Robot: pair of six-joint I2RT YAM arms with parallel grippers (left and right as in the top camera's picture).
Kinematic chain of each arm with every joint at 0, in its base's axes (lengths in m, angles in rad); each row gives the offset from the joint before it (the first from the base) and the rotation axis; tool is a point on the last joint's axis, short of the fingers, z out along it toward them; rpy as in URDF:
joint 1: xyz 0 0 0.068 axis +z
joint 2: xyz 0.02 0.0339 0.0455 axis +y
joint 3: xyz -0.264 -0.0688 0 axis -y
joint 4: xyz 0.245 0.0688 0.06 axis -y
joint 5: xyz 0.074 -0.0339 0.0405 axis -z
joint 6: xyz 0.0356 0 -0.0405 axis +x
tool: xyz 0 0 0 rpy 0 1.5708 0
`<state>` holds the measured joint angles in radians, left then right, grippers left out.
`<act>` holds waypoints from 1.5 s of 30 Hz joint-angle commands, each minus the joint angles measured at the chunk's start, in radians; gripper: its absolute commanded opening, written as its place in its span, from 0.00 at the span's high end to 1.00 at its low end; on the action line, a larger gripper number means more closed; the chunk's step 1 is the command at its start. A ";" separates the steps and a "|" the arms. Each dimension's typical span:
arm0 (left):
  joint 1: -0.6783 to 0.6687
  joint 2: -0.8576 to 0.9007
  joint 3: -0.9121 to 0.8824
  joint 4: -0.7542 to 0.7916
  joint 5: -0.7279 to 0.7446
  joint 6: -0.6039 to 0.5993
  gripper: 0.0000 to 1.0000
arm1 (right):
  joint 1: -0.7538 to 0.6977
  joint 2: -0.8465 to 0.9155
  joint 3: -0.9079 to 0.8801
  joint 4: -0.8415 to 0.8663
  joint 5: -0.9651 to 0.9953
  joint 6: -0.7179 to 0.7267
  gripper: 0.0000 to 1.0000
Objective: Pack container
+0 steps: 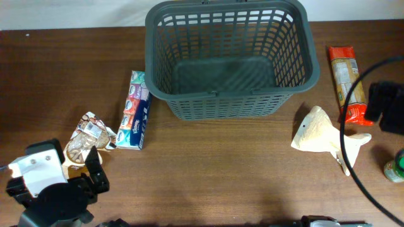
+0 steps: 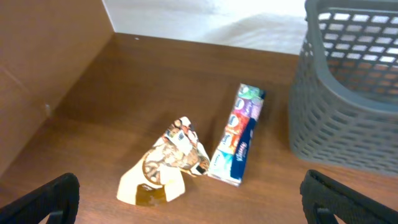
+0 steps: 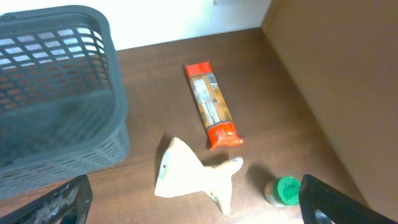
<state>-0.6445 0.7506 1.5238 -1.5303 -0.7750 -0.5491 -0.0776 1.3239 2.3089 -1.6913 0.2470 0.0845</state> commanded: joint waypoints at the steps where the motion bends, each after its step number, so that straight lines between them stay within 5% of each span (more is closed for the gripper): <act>1: 0.004 -0.002 0.005 -0.005 -0.117 0.005 0.00 | -0.024 -0.024 -0.111 -0.007 0.016 0.030 0.01; 7: 0.004 -0.002 0.005 -0.002 -0.133 0.005 0.00 | -0.065 -0.026 -0.370 -0.007 0.015 0.099 0.01; 12: 0.004 -0.002 0.005 0.003 -0.130 0.005 0.01 | -0.126 0.003 -0.565 -0.007 -0.004 0.313 0.01; 22: 0.004 -0.002 0.005 0.003 -0.129 0.005 0.01 | -0.330 0.003 -0.624 0.002 -0.113 0.614 0.01; 33: 0.004 -0.002 0.005 0.003 0.031 0.005 0.00 | -0.639 0.014 -0.624 0.053 -0.113 0.612 0.01; 45: 0.004 -0.002 0.005 -0.022 0.134 0.005 0.00 | -0.690 0.106 -0.624 0.134 -0.111 0.612 0.01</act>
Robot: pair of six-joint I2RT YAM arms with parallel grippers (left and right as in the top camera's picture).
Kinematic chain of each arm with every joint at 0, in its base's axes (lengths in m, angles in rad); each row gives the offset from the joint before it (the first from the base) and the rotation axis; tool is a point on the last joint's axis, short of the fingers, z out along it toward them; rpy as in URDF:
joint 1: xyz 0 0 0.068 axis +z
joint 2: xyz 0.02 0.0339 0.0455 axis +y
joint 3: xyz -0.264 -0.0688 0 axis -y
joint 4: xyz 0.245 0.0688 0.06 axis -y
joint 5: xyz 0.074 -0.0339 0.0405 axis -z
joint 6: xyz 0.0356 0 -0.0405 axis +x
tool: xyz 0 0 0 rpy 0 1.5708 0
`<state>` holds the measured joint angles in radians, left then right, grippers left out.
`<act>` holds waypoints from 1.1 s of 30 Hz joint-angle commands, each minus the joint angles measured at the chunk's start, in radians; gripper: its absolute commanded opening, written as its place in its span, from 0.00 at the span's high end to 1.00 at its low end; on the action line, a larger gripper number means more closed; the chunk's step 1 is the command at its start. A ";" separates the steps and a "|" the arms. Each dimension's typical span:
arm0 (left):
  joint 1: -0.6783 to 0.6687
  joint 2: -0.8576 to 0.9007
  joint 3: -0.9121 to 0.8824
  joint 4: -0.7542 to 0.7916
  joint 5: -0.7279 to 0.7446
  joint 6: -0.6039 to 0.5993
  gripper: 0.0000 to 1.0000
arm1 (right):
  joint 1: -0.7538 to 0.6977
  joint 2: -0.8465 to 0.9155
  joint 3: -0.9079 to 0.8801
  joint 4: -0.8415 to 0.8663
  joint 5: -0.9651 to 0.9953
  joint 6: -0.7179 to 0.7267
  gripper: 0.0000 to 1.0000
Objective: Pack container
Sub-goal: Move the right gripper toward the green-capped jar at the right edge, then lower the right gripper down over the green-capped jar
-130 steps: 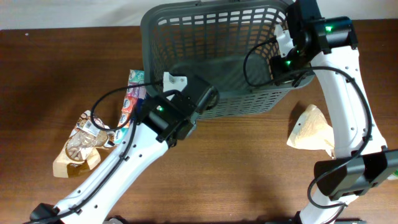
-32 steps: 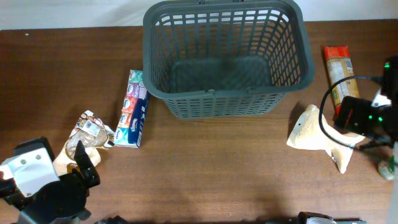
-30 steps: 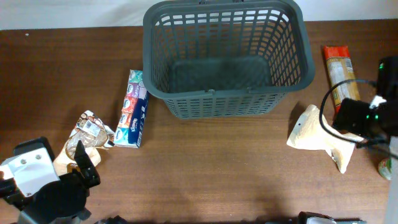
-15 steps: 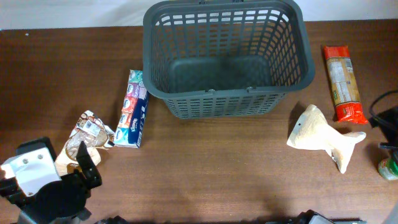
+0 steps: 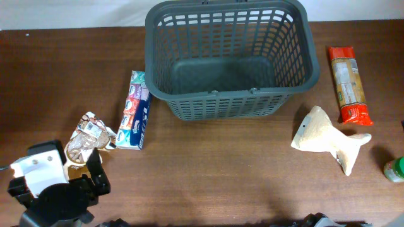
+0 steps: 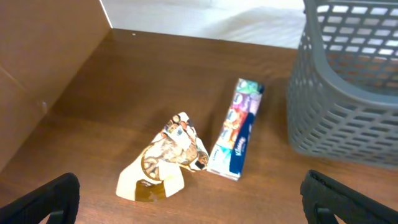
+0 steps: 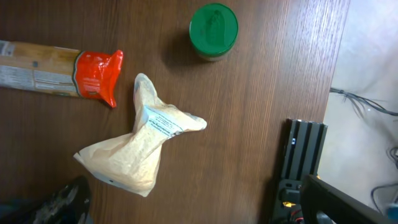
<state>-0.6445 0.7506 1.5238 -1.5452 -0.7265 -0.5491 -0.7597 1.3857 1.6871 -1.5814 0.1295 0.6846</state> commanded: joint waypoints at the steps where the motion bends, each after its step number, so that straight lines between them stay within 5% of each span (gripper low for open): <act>1: 0.004 -0.002 0.005 -0.010 0.097 0.005 0.00 | -0.008 0.060 -0.002 0.038 0.009 0.012 0.01; 12: 0.004 -0.002 0.005 -0.013 0.111 0.005 0.00 | -0.010 0.253 -0.002 0.192 0.028 0.047 0.01; 20: 0.004 -0.002 0.005 -0.013 0.111 0.005 0.00 | -0.110 0.292 -0.002 0.108 0.019 0.531 0.02; 33: 0.004 -0.002 0.005 -0.013 0.111 0.005 0.01 | -0.185 0.313 -0.002 0.116 0.154 0.463 0.01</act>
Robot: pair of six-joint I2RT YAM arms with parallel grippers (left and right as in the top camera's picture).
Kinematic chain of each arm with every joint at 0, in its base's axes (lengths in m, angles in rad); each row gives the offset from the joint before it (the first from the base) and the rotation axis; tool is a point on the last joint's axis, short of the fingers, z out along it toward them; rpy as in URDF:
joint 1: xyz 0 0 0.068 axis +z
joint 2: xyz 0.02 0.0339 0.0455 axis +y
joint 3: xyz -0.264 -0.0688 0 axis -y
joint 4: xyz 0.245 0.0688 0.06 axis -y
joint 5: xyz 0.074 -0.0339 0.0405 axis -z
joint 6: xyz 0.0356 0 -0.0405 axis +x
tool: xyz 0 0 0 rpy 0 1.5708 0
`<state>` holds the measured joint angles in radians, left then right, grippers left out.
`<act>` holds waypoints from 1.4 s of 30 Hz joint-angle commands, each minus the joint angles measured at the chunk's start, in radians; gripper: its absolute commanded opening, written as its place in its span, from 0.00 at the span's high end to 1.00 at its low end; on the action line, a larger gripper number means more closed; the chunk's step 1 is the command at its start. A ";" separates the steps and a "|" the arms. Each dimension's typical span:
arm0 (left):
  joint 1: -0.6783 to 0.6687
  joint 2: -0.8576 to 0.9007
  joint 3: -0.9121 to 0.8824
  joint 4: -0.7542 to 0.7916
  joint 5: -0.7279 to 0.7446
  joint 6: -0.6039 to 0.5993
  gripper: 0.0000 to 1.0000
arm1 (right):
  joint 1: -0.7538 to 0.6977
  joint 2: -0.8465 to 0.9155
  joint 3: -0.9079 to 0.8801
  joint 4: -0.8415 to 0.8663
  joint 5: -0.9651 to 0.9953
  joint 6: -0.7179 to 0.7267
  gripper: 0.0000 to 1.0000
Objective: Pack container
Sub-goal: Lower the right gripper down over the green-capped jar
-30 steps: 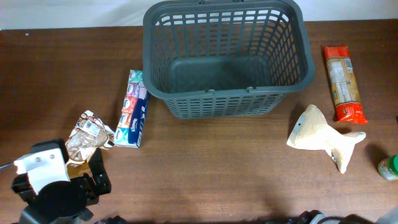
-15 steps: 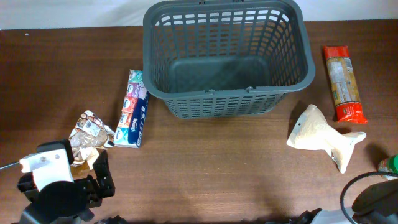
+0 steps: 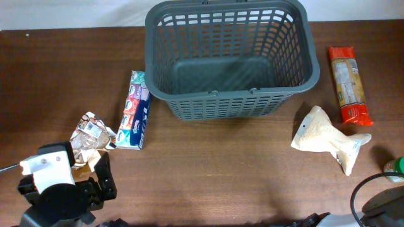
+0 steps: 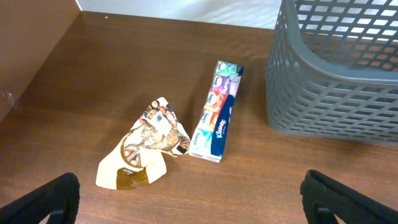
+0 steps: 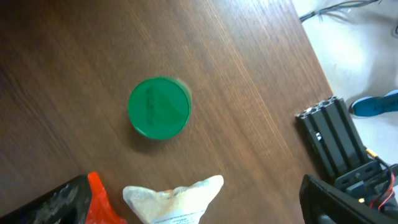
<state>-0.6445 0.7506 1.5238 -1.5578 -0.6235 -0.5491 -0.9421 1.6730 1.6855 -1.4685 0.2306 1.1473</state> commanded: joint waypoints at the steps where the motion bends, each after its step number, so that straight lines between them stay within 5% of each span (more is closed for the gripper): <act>1: 0.004 -0.002 0.005 0.000 0.008 0.005 0.00 | -0.003 0.032 -0.001 0.004 0.050 0.016 0.01; 13: 0.004 -0.002 0.005 0.000 0.008 0.005 0.00 | -0.002 0.193 -0.001 0.087 -0.052 -0.033 0.01; 42: 0.004 -0.002 0.005 0.000 0.008 0.005 0.00 | -0.003 0.215 -0.143 0.255 0.002 -0.166 0.01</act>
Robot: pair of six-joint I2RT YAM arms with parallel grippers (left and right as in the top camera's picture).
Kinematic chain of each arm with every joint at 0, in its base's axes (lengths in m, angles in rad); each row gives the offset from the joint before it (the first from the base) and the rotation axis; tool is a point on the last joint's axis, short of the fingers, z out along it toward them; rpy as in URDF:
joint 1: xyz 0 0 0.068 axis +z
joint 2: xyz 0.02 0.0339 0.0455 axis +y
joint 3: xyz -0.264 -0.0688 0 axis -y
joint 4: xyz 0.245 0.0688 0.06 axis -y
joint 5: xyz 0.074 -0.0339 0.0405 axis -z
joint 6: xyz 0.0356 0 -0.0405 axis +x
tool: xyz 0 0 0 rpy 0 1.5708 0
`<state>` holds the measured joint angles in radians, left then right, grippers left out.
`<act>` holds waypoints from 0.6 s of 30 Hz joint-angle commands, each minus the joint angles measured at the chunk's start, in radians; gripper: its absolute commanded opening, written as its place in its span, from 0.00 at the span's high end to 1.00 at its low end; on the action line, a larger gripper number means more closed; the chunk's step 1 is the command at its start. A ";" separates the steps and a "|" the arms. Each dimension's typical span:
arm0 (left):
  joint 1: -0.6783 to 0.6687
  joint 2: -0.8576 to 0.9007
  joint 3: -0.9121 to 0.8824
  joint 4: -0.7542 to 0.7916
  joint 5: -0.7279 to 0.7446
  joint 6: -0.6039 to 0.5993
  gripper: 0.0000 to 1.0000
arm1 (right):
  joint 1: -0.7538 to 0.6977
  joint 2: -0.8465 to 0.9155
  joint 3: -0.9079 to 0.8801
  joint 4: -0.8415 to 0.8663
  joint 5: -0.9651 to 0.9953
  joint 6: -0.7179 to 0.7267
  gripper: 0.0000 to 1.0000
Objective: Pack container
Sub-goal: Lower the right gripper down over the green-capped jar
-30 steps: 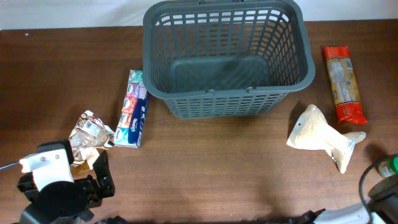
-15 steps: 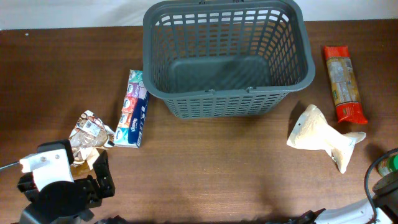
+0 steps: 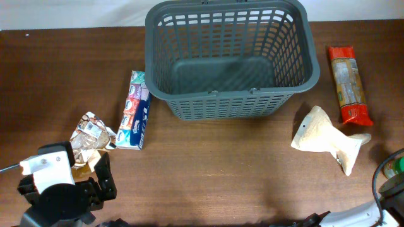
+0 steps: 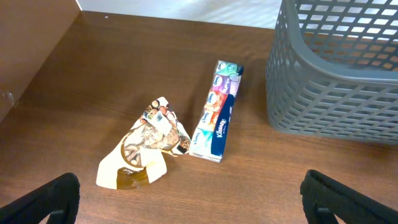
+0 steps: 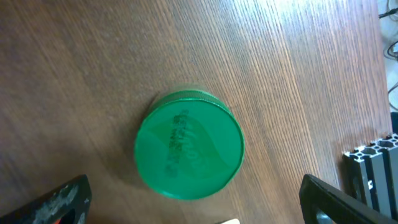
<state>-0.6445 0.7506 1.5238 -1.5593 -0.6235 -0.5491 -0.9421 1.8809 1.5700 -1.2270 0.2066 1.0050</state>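
A grey plastic basket point(image 3: 230, 60) stands at the back middle of the table, with nothing showing inside it. A green-lidded jar point(image 5: 189, 144) stands upright near the right edge, directly below and just ahead of my right gripper point(image 5: 199, 208), which is open and empty. A beige bag point(image 3: 328, 139) and a red pasta pack point(image 3: 346, 85) lie right of the basket. A tissue pack point(image 4: 217, 112) and a crumpled snack bag point(image 4: 146, 152) lie to its left, ahead of my left gripper point(image 4: 193, 205), open and empty.
The table's right edge and an aluminium rail point(image 5: 373, 168) lie close beside the jar. The right arm's black cable point(image 3: 379, 183) curves past the jar in the overhead view. A brown wall panel point(image 4: 31, 43) borders the table's left side.
My right gripper has come closer to the green-lidded jar, whose lid now fills the middle of the right wrist view. The left arm and all objects are unmoved.
My right gripper was first near the pasta pack, facing the basket. Then it looked down on the beige bag and the jar, then on the jar from higher up, and now from close above. My left gripper shifted slightly and stayed open near the snack bag.
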 commanded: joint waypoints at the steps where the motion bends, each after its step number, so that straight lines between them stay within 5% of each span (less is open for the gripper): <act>1: 0.004 -0.002 0.005 0.002 0.008 0.005 0.00 | -0.003 0.007 -0.029 0.016 0.026 -0.025 0.01; 18: 0.004 -0.002 0.005 0.002 0.008 0.005 0.00 | -0.066 0.066 -0.029 0.030 -0.057 -0.048 0.01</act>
<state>-0.6445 0.7506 1.5238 -1.5593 -0.6235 -0.5491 -0.9981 1.9213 1.5490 -1.1984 0.1658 0.9791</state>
